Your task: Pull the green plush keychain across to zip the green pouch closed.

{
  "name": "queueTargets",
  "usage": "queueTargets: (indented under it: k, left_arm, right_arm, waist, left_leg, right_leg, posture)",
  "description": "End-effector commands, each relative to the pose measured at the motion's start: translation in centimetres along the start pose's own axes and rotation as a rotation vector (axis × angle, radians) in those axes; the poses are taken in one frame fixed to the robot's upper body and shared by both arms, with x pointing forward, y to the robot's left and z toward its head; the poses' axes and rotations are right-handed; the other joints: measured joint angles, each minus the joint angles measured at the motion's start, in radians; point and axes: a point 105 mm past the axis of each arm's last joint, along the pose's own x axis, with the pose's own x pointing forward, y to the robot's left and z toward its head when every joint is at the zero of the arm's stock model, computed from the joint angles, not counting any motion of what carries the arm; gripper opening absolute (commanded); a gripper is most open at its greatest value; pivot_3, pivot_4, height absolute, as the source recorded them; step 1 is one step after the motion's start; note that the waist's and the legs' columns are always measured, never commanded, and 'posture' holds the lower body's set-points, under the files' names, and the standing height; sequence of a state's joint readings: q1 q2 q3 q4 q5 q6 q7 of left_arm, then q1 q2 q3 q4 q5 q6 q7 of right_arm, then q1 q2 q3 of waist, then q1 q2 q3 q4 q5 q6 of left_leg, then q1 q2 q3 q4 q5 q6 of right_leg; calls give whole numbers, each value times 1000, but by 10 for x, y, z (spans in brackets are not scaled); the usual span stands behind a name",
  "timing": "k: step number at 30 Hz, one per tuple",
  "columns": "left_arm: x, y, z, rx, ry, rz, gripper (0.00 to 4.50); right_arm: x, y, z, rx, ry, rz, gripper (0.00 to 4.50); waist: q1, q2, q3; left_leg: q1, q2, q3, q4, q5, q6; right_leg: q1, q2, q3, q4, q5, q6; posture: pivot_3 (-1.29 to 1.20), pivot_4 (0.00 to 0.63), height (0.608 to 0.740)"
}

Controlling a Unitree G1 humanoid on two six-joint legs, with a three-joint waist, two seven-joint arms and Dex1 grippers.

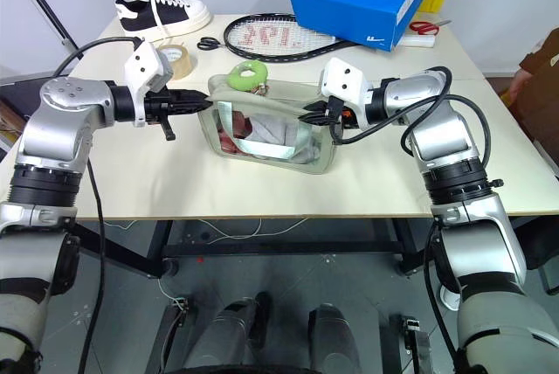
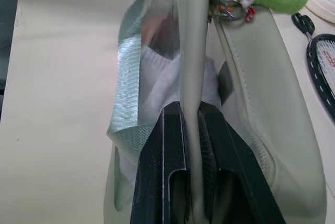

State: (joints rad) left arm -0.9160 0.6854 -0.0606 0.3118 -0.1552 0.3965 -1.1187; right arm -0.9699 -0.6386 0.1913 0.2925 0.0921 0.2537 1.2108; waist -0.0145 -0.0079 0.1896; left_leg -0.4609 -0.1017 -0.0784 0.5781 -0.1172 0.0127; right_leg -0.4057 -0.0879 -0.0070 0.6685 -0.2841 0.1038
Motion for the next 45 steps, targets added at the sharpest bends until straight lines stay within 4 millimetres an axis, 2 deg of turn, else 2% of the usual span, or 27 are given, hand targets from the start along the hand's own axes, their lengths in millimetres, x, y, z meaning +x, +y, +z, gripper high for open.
queueTargets:
  k: [1, 8, 12, 16, 20, 23, 25, 28, 31, 37, 44, 45]
  left_arm:
    - [2, -10, 18, 31, -57, -67, 56]
    - [-3, -19, 18, 3, -47, -101, 56]
    - [-5, -23, 14, 6, -35, -103, 0]
    - [-5, -23, 12, 10, -28, -95, 0]
    - [-4, -23, 12, 11, -32, -91, 0]
    - [-2, -23, 13, 16, -34, -94, 0]
    - [-1, -23, 13, 17, -34, -95, 0]
    - [-2, -21, 13, 19, -32, -89, 0]
    - [-3, -21, 13, 20, -32, -89, 0]
    - [-4, -24, 13, 19, -32, -86, 0]
    - [-3, -23, 14, 18, -37, -78, 0]
    - [-2, -22, 14, 19, -39, -78, 0]
  right_arm:
    - [1, -6, 17, -52, -40, -15, 0]
    - [-5, -16, 22, -31, -46, -31, 0]
    - [-12, -21, 31, 21, -64, -8, 1563]
    - [-18, -35, 45, 68, -109, -26, 3676]
    - [-17, -57, 72, 215, -256, -45, 3676]
    - [9, -66, 92, 401, -373, -49, 3676]
    - [28, -64, 95, 475, -372, -38, 3676]
    - [60, -58, 82, 554, -270, -61, 3676]
    - [72, -57, 70, 547, -191, -102, 3676]
    - [75, -61, 50, 448, -85, -176, 3676]
    - [72, -61, 47, 403, -74, -167, 3676]
    - [71, -61, 47, 406, -80, -165, 3446]
  waist:
    - [0, 0, 0]
    - [-1, 0, 0]
    - [-1, 0, 0]
    - [0, 0, 0]
    - [-2, 0, 0]
    - [-5, 0, 0]
    - [-6, 1, 0]
    - [-1, 1, 0]
    - [3, 1, 0]
    - [-7, 1, 0]
    - [-6, 1, 0]
    - [-6, 1, 0]
  left_leg:
    - [0, 0, 0, 0, 0, 0]
    - [0, 0, 0, 0, 0, 0]
    - [0, 0, 0, 0, 0, 0]
    - [0, 0, 0, 0, 0, 0]
    - [0, 0, 0, -1, -1, -2]
    - [0, 0, 0, -2, -1, -2]
    - [0, 0, 0, -2, -1, -2]
    - [0, 0, 0, -2, -1, -3]
    - [0, -1, 0, -2, -1, -3]
    - [0, -2, 0, -3, -1, -3]
    - [0, -1, 0, -3, -1, -4]
    - [0, -1, 0, -3, -1, -4]
  right_leg:
    - [0, 0, 0, 0, 0, 0]
    - [0, 0, 0, 0, 0, 0]
    - [-1, 0, 0, 0, 0, 0]
    - [0, 0, 0, 0, 0, 0]
    - [-1, 0, 0, 0, 0, 0]
    - [-1, 0, 0, 0, 0, 0]
    - [-1, 0, 0, 0, 0, -1]
    - [-3, 0, 0, 0, 0, -1]
    - [-4, 0, 0, 0, 0, -1]
    - [-4, 0, 0, 0, 0, -1]
    - [-4, 1, 0, 1, 0, -1]
    - [-4, 1, 0, 1, 0, -1]
  posture:
    - [0, 150, 740]
    - [0, 150, 740]
    - [0, 150, 740]
    - [0, 150, 740]
    - [0, 150, 740]
    - [0, 150, 740]
    - [0, 150, 740]
    - [0, 150, 740]
    - [0, 150, 740]
    - [0, 150, 740]
    - [0, 150, 740]
    - [0, 150, 740]
